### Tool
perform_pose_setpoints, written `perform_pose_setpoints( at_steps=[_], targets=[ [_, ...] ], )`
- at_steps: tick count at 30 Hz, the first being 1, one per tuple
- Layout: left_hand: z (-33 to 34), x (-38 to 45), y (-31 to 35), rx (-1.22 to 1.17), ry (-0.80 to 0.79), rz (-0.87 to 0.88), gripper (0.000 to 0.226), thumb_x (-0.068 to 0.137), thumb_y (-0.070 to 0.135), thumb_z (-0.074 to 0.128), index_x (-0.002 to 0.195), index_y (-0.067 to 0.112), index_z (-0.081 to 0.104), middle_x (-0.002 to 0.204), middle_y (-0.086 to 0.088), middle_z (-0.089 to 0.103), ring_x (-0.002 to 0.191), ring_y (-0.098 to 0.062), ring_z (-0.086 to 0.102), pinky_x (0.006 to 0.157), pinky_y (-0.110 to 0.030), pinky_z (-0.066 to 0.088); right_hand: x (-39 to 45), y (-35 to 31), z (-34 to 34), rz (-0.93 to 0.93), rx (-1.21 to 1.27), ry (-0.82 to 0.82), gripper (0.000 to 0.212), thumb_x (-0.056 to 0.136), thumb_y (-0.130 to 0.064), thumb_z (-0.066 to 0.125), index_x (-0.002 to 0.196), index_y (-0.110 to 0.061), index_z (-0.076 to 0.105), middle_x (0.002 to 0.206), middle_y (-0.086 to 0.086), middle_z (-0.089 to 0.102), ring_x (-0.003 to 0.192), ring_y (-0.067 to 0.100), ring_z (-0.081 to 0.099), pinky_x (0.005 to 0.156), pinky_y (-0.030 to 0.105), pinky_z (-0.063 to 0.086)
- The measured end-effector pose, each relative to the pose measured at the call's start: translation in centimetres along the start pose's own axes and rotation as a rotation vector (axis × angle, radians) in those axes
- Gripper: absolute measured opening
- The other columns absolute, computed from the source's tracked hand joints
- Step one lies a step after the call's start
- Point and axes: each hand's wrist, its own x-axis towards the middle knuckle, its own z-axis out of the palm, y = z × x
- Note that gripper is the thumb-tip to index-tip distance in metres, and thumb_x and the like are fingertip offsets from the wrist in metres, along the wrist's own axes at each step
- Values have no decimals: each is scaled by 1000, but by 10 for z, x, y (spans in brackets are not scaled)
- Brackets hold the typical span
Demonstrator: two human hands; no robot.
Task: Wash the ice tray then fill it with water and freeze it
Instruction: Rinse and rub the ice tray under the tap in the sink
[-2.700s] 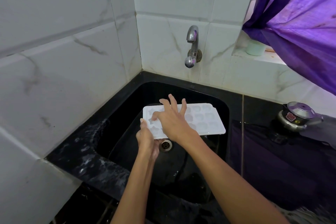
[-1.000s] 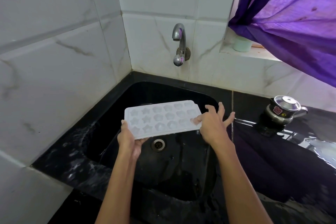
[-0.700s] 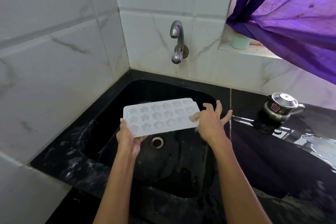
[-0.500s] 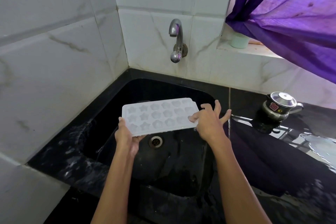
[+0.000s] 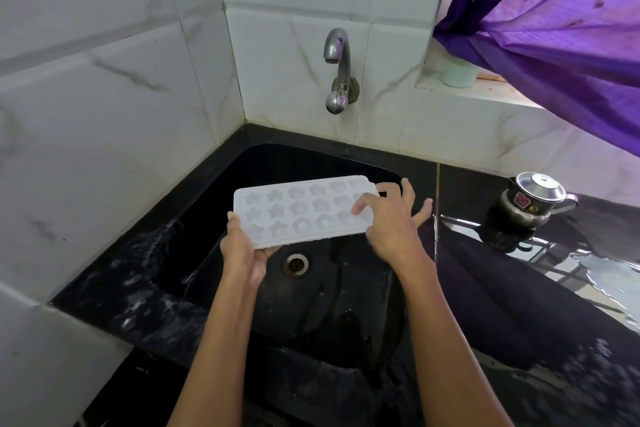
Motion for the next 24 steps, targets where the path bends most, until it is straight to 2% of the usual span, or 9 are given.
perform_pose_setpoints(
  at_steps=[5,10,17,21,24],
  targets=[
    [2,-1,-1,8,-5,0,32,100,42,36,93,18,56,95,-7,67,88,-27,66,65,-46,55,-4,-8,4,-37,-31,-75,63,83,15,53,118,-35,66,158,7,16,148,32,-15,109,60,-20],
    [1,0,-1,11,-8,-11,32,100,43,36,95,18,56,96,-7,68,89,-27,66,64,-45,54,-6,-7,0,-25,-49,-79,58,85,14,55,115,-33,68,155,8,22,148,33,-13,111,62,-18],
    [3,-3,-2,20,-15,-5,33,100,43,35,92,19,56,93,-7,68,85,-26,66,62,-44,54,-9,-12,0,-38,-94,-75,53,82,13,58,111,-30,70,157,8,17,148,34,-16,111,63,-18],
    [3,-6,-3,20,-17,-12,33,100,42,36,92,18,56,92,-7,67,85,-26,66,62,-44,53,-10,-9,-6,-8,-86,-81,36,88,3,58,104,-25,73,155,8,22,148,35,-15,110,65,-18],
    [4,-7,-3,13,-19,-12,32,100,42,35,92,18,56,92,-7,67,85,-26,66,62,-44,54,-10,-11,-7,-14,-104,-67,42,88,4,58,111,-28,71,156,8,18,147,36,-16,110,65,-17]
  ],
)
